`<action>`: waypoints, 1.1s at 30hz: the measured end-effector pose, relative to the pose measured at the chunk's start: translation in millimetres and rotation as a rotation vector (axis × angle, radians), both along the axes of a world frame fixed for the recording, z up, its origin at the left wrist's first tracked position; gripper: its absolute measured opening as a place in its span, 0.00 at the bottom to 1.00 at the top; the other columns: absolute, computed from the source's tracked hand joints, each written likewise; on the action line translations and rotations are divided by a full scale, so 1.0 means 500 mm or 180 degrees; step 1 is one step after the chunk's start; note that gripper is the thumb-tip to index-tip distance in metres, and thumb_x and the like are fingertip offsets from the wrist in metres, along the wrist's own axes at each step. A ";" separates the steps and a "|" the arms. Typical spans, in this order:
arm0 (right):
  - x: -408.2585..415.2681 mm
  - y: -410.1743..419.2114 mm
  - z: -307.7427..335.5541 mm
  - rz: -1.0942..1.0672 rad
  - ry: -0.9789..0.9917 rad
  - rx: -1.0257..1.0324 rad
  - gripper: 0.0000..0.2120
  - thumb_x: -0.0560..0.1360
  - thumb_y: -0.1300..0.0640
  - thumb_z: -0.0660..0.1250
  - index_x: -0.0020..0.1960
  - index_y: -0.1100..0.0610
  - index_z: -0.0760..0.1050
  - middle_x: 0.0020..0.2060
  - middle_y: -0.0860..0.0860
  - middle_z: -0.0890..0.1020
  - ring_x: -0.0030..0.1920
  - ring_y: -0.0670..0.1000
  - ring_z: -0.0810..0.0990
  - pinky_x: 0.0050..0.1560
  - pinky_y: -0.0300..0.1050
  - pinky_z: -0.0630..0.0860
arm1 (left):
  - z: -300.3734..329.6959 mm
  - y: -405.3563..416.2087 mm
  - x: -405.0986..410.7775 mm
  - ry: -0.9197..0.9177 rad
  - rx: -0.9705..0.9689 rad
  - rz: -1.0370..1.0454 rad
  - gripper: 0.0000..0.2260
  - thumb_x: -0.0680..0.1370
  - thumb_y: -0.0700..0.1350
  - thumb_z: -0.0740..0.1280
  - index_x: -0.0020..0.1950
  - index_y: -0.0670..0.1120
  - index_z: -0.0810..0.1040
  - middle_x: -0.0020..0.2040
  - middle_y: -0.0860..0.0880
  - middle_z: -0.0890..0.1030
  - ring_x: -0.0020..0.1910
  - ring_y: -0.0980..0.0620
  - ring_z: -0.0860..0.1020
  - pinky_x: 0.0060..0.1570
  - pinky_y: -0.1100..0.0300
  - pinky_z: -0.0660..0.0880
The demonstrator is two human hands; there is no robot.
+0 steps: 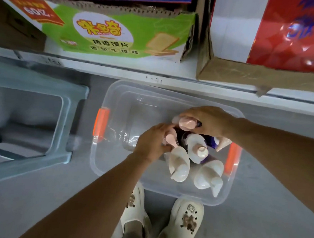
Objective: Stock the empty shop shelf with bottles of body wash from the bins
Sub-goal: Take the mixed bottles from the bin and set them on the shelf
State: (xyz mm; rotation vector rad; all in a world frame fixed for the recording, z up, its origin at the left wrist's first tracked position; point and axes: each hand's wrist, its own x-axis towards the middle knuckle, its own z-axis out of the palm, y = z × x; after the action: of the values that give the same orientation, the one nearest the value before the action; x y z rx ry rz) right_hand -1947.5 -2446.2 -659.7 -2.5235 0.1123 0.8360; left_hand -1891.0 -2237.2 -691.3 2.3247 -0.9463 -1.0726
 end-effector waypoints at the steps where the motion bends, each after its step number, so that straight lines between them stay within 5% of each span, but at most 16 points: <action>1: 0.000 0.000 -0.003 -0.0037 -0.0015 0.0045 0.25 0.74 0.49 0.70 0.69 0.46 0.69 0.64 0.45 0.76 0.63 0.52 0.74 0.60 0.47 0.70 | -0.002 0.002 -0.001 0.0047 -0.0095 0.0092 0.27 0.69 0.48 0.77 0.67 0.51 0.74 0.60 0.50 0.80 0.56 0.46 0.78 0.53 0.56 0.75; 6: 0.005 0.018 -0.011 -0.0377 -0.0020 0.0308 0.21 0.74 0.52 0.71 0.65 0.48 0.72 0.59 0.48 0.79 0.58 0.55 0.77 0.57 0.51 0.73 | 0.019 -0.006 0.012 0.0233 -0.0359 0.0744 0.22 0.68 0.44 0.78 0.60 0.44 0.78 0.55 0.47 0.83 0.51 0.46 0.80 0.48 0.64 0.69; 12: 0.011 0.027 0.068 -0.0790 -0.0234 0.0703 0.19 0.73 0.53 0.72 0.63 0.51 0.73 0.57 0.49 0.81 0.55 0.53 0.78 0.56 0.51 0.75 | 0.103 -0.005 0.067 0.0625 -0.0401 0.1524 0.29 0.61 0.50 0.75 0.60 0.46 0.74 0.48 0.53 0.81 0.48 0.50 0.80 0.49 0.57 0.76; 16: 0.024 0.029 0.191 -0.1798 -0.0448 0.1407 0.15 0.72 0.57 0.73 0.56 0.55 0.74 0.51 0.52 0.81 0.52 0.54 0.79 0.54 0.52 0.75 | 0.230 0.002 0.097 0.1285 -0.0738 0.2575 0.29 0.63 0.29 0.78 0.61 0.38 0.72 0.55 0.42 0.82 0.51 0.46 0.81 0.46 0.64 0.78; 19: 0.044 0.027 0.317 -0.2364 -0.0455 0.1907 0.10 0.72 0.60 0.73 0.48 0.52 0.73 0.48 0.55 0.80 0.49 0.52 0.78 0.51 0.46 0.73 | 0.354 0.002 0.118 0.1690 -0.1099 0.2779 0.24 0.67 0.25 0.73 0.61 0.32 0.72 0.52 0.41 0.83 0.45 0.54 0.82 0.43 0.67 0.78; 24: 0.055 0.019 0.557 -0.3025 -0.0455 0.2365 0.12 0.73 0.60 0.72 0.56 0.56 0.79 0.53 0.53 0.84 0.58 0.52 0.80 0.65 0.52 0.72 | 0.593 -0.003 0.137 0.2052 -0.1300 0.2688 0.18 0.73 0.35 0.71 0.62 0.40 0.75 0.44 0.53 0.86 0.44 0.58 0.83 0.54 0.53 0.76; 28: 0.055 0.045 0.744 -0.3317 -0.0681 0.2464 0.17 0.69 0.49 0.73 0.53 0.56 0.81 0.50 0.52 0.85 0.55 0.53 0.82 0.63 0.56 0.74 | 0.777 -0.013 0.128 0.2144 -0.1258 0.2833 0.15 0.76 0.46 0.71 0.61 0.47 0.76 0.45 0.51 0.86 0.45 0.51 0.83 0.53 0.48 0.78; 33: 0.045 0.083 0.964 -0.3506 -0.0993 0.2680 0.11 0.76 0.56 0.67 0.53 0.62 0.80 0.50 0.60 0.84 0.48 0.56 0.83 0.55 0.55 0.77 | 1.006 -0.021 0.112 0.1903 -0.1450 0.2315 0.18 0.76 0.59 0.68 0.55 0.46 0.80 0.47 0.45 0.85 0.48 0.43 0.83 0.54 0.42 0.79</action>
State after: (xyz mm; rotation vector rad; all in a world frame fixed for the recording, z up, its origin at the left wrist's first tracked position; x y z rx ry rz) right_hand -1925.0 -2404.9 -177.5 -1.4036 0.7688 -0.0115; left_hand -1835.0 -2247.9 -188.4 1.5971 -0.0694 -0.9929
